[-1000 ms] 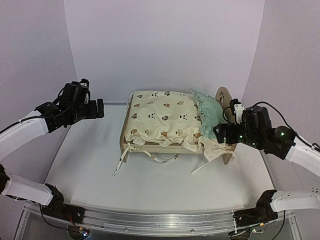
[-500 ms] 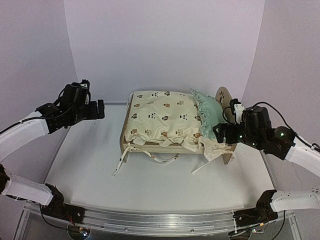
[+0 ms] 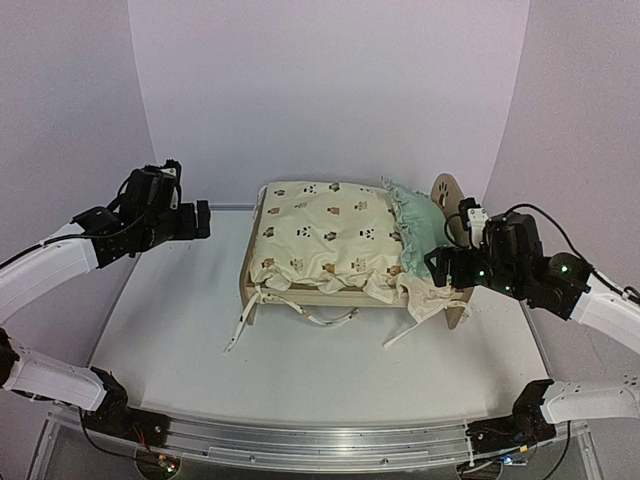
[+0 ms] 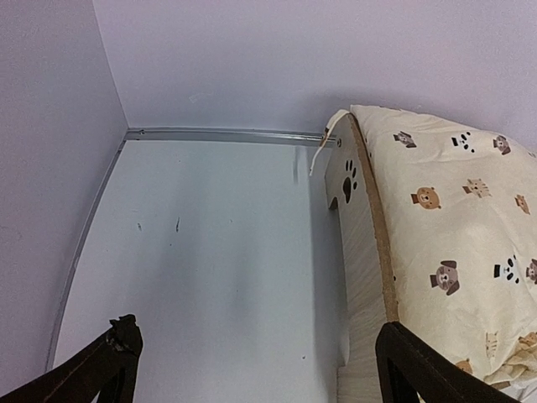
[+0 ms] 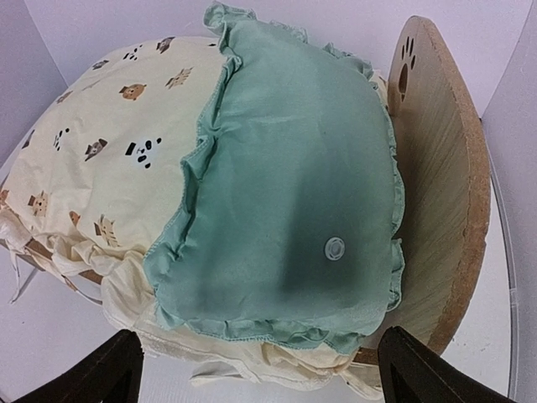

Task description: Set up the pet bed

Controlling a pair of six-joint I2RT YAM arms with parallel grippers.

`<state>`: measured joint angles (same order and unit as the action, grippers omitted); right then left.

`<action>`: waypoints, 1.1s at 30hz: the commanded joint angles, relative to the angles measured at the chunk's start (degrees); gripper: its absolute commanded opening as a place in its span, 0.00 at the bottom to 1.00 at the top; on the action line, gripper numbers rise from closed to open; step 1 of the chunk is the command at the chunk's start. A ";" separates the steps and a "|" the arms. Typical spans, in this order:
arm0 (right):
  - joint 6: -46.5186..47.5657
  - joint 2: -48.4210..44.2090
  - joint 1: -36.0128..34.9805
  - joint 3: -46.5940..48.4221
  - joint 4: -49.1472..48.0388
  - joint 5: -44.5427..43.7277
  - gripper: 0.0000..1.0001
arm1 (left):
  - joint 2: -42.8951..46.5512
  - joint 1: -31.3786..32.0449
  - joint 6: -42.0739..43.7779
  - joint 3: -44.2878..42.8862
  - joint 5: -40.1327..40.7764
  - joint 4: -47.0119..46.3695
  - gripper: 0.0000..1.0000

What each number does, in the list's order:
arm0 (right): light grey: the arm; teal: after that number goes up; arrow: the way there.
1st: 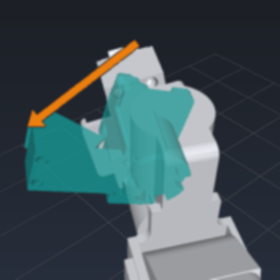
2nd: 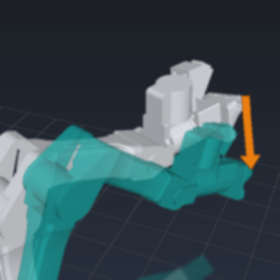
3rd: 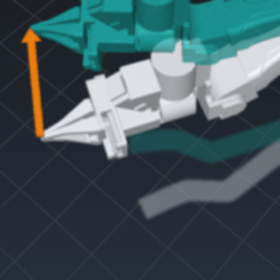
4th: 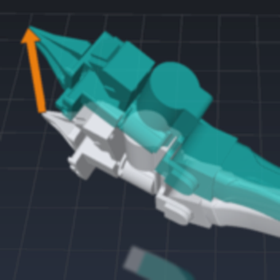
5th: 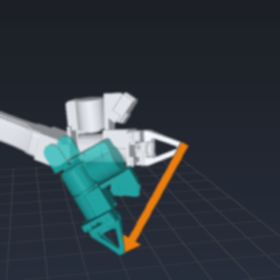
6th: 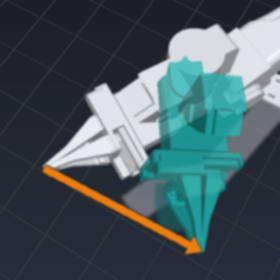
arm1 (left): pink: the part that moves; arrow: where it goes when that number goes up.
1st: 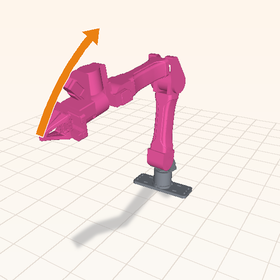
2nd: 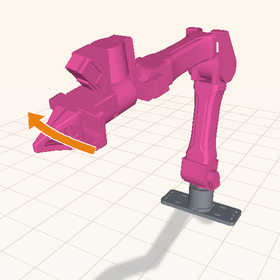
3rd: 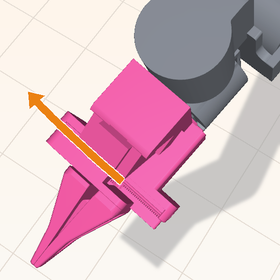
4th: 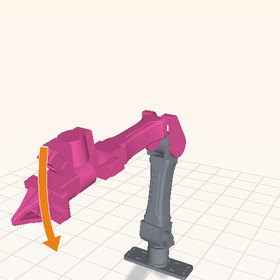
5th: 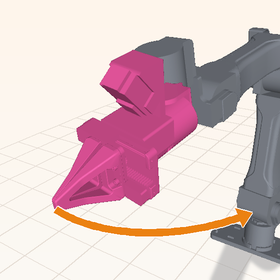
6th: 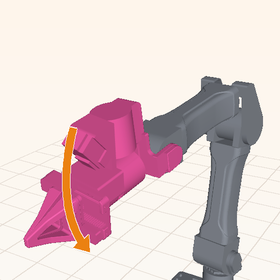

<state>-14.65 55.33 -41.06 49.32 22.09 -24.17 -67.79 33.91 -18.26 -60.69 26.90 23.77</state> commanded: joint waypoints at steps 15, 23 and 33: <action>-0.65 -0.18 0.09 -0.19 -1.87 1.13 0.98 | 1.86 -0.25 1.02 0.69 -1.56 -2.58 0.99; -0.70 0.41 0.10 0.10 -1.87 3.40 0.98 | 2.09 -0.25 1.27 0.92 -2.24 -2.96 0.99; -0.16 2.21 0.10 1.08 -2.36 2.93 0.98 | 2.92 -0.25 2.26 1.92 -4.63 -4.69 0.99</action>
<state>-15.20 56.78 -41.06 49.32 21.88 -22.14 -66.32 33.91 -17.22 -58.67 23.48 21.87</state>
